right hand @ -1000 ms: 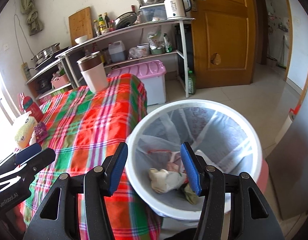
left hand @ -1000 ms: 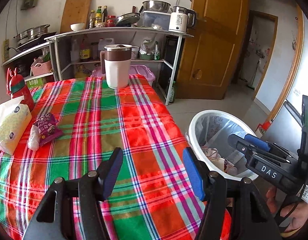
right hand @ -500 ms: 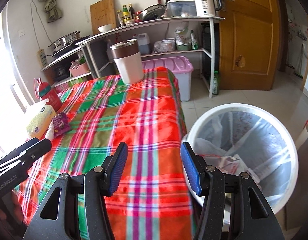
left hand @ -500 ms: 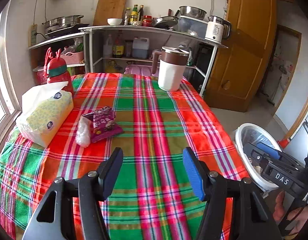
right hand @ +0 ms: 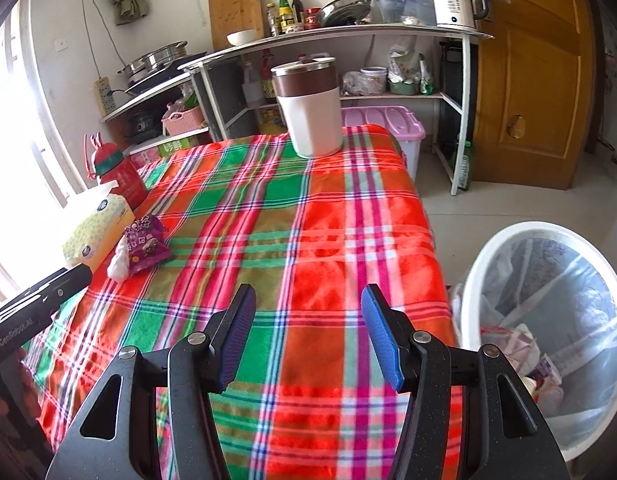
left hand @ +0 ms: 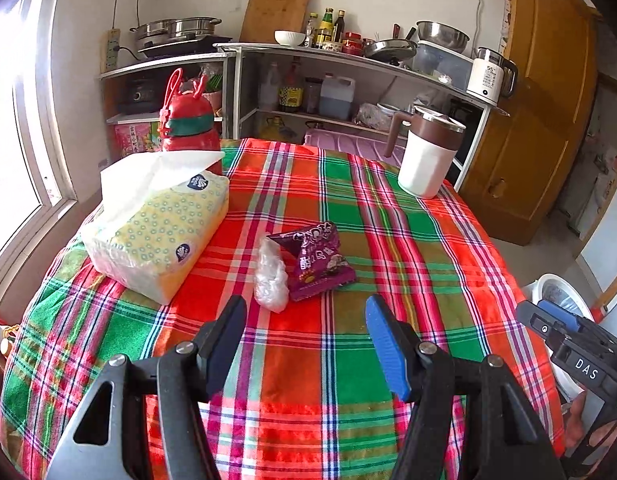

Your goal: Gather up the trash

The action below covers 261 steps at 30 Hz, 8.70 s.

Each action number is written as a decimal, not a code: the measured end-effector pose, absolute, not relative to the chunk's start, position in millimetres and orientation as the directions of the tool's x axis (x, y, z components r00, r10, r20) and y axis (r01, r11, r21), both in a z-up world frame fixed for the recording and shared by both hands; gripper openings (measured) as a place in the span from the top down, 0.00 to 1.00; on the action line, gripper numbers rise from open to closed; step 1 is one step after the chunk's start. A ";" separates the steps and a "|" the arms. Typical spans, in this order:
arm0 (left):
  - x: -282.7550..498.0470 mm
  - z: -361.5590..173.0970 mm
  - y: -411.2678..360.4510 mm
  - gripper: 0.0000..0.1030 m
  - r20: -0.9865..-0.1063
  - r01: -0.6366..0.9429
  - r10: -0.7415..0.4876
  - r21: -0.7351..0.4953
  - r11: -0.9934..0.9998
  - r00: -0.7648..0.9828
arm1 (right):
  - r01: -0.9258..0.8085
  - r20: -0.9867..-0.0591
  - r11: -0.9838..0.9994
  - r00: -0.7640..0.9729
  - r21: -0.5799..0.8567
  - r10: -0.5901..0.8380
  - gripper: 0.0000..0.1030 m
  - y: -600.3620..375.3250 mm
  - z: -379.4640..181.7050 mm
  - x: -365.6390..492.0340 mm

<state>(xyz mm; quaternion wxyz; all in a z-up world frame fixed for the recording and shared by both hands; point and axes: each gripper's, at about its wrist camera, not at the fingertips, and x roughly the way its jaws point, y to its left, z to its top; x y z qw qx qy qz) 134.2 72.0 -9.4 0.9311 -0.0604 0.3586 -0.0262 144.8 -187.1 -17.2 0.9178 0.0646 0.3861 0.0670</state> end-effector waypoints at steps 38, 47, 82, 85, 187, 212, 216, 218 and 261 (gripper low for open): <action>201.2 -55.5 100.3 0.72 -0.765 -0.017 -0.108 -0.153 0.988 0.635 | -0.156 -0.743 0.977 0.635 0.146 0.213 0.46 -124.2 -32.5 202.7; 176.2 -50.4 115.3 0.72 -0.748 -0.027 -0.133 -0.198 0.980 0.650 | -0.283 -0.717 0.933 0.601 0.223 0.353 0.46 -85.0 -30.1 222.2; 163.4 -59.3 138.4 0.72 -0.743 -0.073 -0.125 -0.228 0.971 0.657 | -0.385 -0.760 0.912 0.548 0.142 0.350 0.51 -20.4 -55.4 244.7; 161.3 -55.5 136.9 0.72 -0.737 -0.070 -0.121 -0.223 0.972 0.665 | -0.377 -0.751 0.915 0.560 0.146 0.350 0.52 -24.5 -51.5 239.4; 103.5 -14.0 -289.7 0.72 -0.737 0.582 -0.466 -0.121 0.804 0.490 | 0.329 -0.782 0.937 0.613 0.122 -0.113 0.51 -452.6 -36.3 64.3; 99.7 -7.6 -281.1 0.45 -0.738 0.561 -0.450 -0.117 0.819 0.503 | 0.336 -0.768 0.937 0.624 0.095 -0.146 0.41 -448.0 -26.7 58.9; 91.2 -3.1 -277.4 0.45 -0.729 0.563 -0.451 -0.109 0.819 0.515 | 0.342 -0.757 0.934 0.636 0.103 -0.149 0.41 -440.6 -21.8 49.9; 86.4 -0.8 -274.0 0.45 -0.722 0.561 -0.453 -0.109 0.820 0.522 | 0.353 -0.751 0.930 0.641 0.100 -0.163 0.41 -437.7 -19.7 44.1; -9.3 25.5 -200.2 0.33 -0.550 0.471 -0.405 -0.025 0.882 0.730 | 0.403 -0.543 0.904 0.795 0.139 -0.271 0.41 -367.3 15.5 -71.4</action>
